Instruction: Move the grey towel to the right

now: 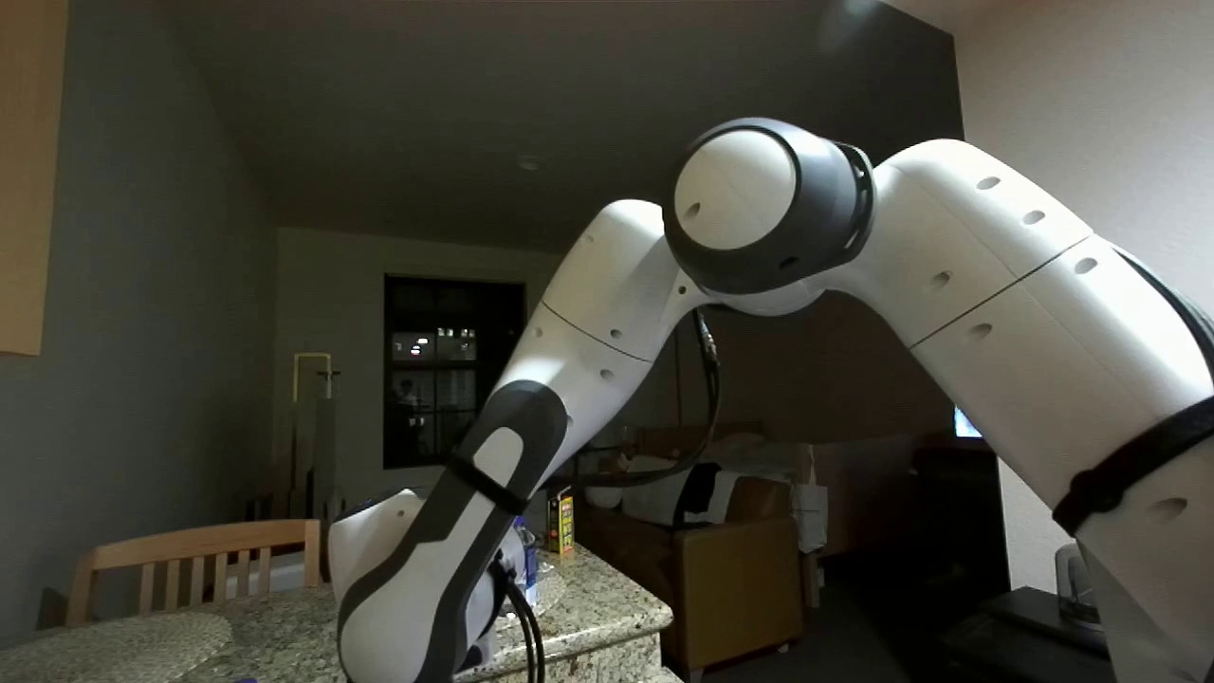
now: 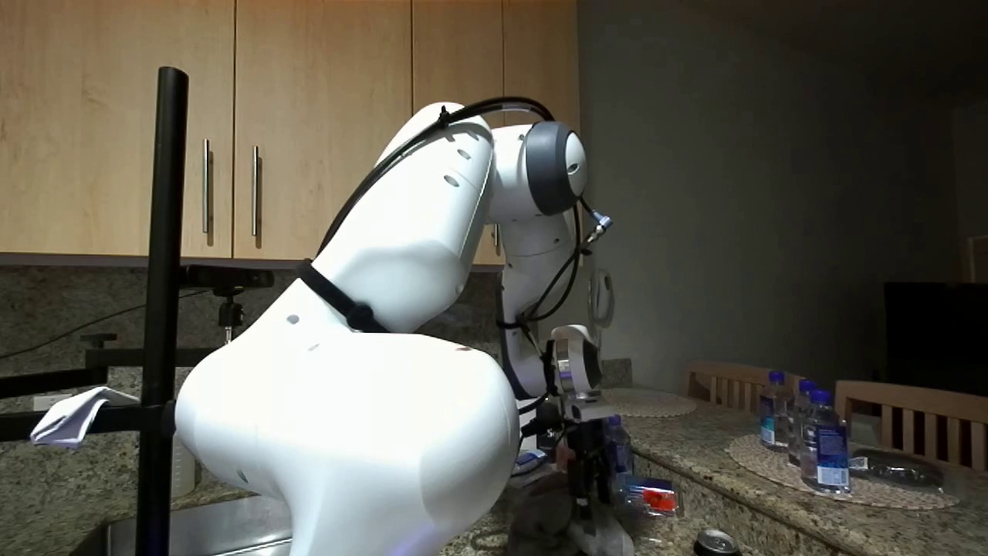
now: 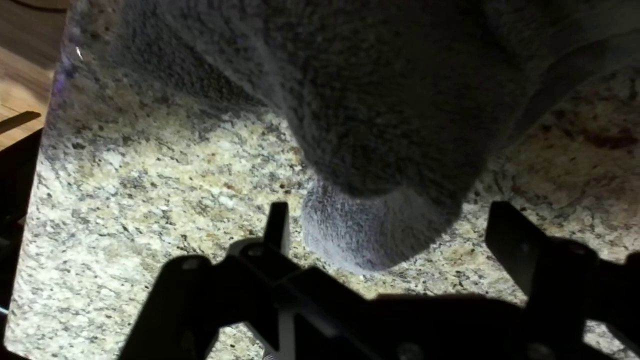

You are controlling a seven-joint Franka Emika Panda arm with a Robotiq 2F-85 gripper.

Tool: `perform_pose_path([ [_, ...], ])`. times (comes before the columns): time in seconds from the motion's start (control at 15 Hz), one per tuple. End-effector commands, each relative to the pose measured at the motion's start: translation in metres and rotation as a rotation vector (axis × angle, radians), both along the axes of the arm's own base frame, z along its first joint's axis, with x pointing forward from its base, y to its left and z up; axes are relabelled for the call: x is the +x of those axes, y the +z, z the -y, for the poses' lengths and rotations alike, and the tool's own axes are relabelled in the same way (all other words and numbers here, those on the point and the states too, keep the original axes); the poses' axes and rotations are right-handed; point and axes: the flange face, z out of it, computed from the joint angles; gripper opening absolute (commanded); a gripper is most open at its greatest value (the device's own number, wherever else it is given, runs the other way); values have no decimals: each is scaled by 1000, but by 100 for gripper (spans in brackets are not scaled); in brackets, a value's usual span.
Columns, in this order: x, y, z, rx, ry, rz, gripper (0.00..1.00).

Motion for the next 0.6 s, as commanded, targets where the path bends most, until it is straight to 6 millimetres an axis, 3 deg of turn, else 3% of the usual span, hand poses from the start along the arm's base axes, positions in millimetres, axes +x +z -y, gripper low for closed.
perform_pose_path([
  [0.0,-9,24,7,30,17,-16,100],
  [0.53,-20,84,5,44,135,-136,100],
])
